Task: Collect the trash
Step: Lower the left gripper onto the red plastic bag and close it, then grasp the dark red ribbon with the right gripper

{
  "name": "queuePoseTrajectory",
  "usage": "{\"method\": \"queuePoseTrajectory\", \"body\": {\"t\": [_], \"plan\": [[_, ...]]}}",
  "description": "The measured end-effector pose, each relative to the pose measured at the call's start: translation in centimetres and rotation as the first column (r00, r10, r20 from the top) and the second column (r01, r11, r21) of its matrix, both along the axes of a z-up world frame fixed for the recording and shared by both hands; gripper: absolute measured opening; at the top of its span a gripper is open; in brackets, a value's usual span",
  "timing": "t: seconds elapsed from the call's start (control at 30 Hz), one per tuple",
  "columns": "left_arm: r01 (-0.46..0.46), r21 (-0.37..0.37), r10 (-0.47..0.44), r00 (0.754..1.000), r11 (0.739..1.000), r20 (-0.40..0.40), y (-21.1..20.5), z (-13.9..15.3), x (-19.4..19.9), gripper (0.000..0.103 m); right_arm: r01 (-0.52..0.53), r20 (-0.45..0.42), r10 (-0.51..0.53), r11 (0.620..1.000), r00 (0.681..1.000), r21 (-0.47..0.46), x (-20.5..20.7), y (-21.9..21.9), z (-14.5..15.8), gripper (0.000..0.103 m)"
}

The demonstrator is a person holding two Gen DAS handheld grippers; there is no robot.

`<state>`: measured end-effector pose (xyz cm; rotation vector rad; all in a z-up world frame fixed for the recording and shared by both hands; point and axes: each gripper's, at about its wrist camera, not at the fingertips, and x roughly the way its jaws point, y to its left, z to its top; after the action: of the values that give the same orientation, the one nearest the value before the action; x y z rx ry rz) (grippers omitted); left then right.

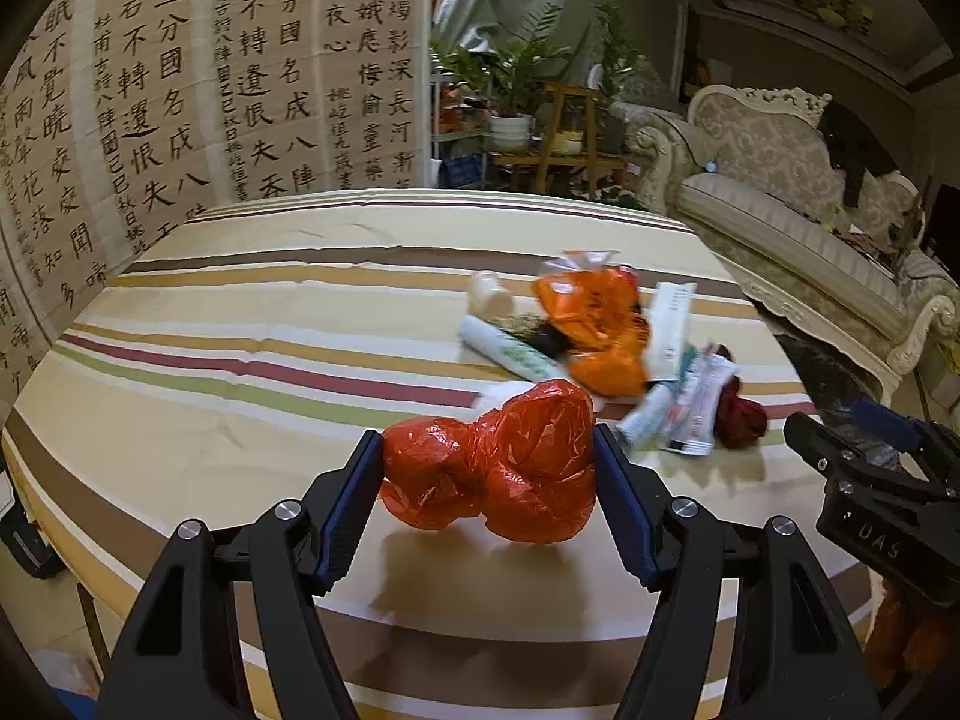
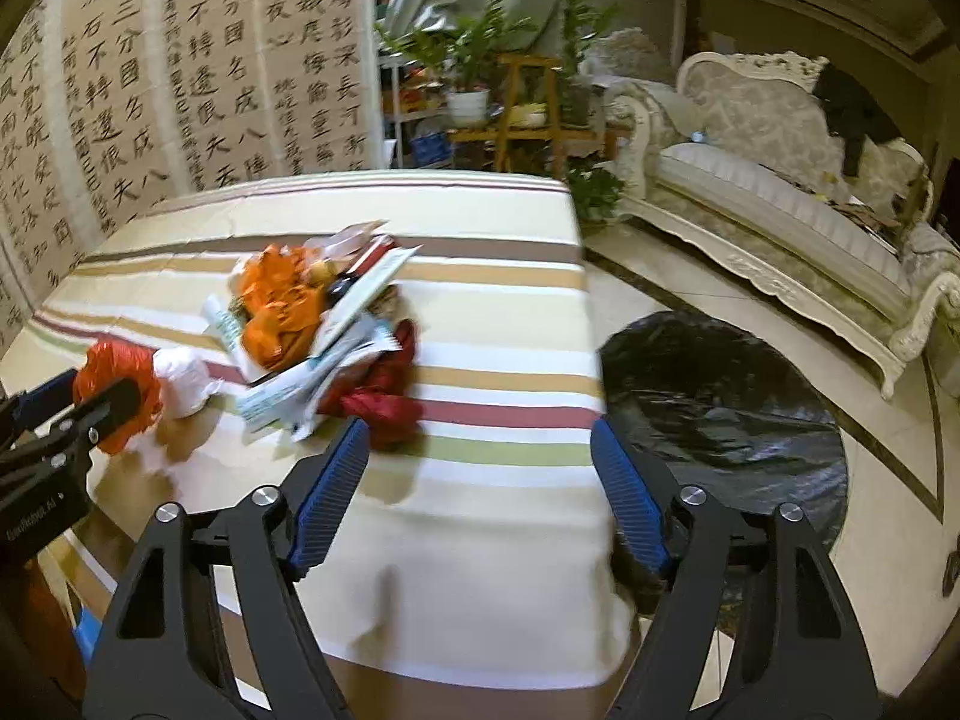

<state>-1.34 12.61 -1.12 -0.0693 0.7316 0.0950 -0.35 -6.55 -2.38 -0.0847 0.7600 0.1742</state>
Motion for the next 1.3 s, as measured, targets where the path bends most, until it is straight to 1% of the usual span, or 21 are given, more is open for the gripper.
{"method": "queuePoseTrajectory", "body": {"t": [0.1, 0.3, 0.33, 0.37, 0.43, 0.47, 0.5, 0.67, 0.93, 1.13, 1.3], "plan": [[-0.016, 0.001, 0.016, 1.000, 1.000, -0.002, 1.0, -0.3, 0.1, 0.067, -0.026, -0.019, 0.026, 1.000, 0.999, -0.013, 0.4, 1.3, -0.4, 0.065], [-0.032, -0.023, 0.032, 0.999, 0.999, -0.012, 2.4, -0.9, 0.6, 0.067, -0.045, -0.049, 0.043, 0.998, 0.998, -0.039, 1.6, 3.0, -1.1, 0.060], [-0.034, -0.025, 0.034, 0.999, 0.999, -0.015, 2.5, -0.9, 0.6, 0.067, -0.048, -0.051, 0.046, 0.998, 0.998, -0.042, 1.8, 3.2, -1.1, 0.057], [-0.037, -0.027, 0.037, 0.999, 0.999, -0.017, 2.6, -1.0, 0.7, 0.067, -0.051, -0.053, 0.049, 0.998, 0.997, -0.045, 2.0, 3.4, -1.2, 0.054], [-0.041, -0.029, 0.041, 0.999, 0.999, -0.020, 2.8, -1.1, 0.8, 0.067, -0.067, -0.067, 0.064, 0.997, 0.996, -0.037, 2.3, 3.8, -1.4, 0.039], [-0.043, -0.030, 0.042, 0.999, 0.999, -0.021, 2.9, -1.2, 0.8, 0.067, -0.076, -0.078, 0.073, 0.997, 0.994, -0.027, 2.5, 3.9, -1.5, 0.035], [-0.044, -0.031, 0.043, 0.999, 0.999, -0.022, 2.9, -1.2, 0.8, 0.067, -0.082, -0.085, 0.080, 0.996, 0.993, -0.020, 2.5, 3.9, -1.6, 0.027], [-0.042, -0.035, 0.041, 0.999, 0.999, -0.010, 2.8, -0.8, 0.4, 0.067, -0.087, -0.084, 0.085, 0.996, 0.993, -0.020, 2.2, 3.8, -1.5, 0.024], [-0.013, -0.032, 0.013, 1.000, 0.999, 0.016, 1.5, 0.0, -0.1, 0.067, -0.064, -0.061, 0.063, 0.998, 0.996, -0.023, 1.5, 2.7, -1.0, 0.023], [0.001, -0.031, 0.000, 0.999, 1.000, 0.035, 0.4, 0.6, -0.2, 0.067, -0.035, -0.032, 0.035, 0.999, 0.999, -0.020, 0.9, 1.0, -0.2, 0.023], [0.054, -0.029, -0.052, 0.997, 0.998, 0.060, -2.1, 1.2, -0.1, 0.067, 0.012, -0.001, -0.012, 1.000, 1.000, -0.021, 0.2, -1.3, 0.5, 0.023]]}}
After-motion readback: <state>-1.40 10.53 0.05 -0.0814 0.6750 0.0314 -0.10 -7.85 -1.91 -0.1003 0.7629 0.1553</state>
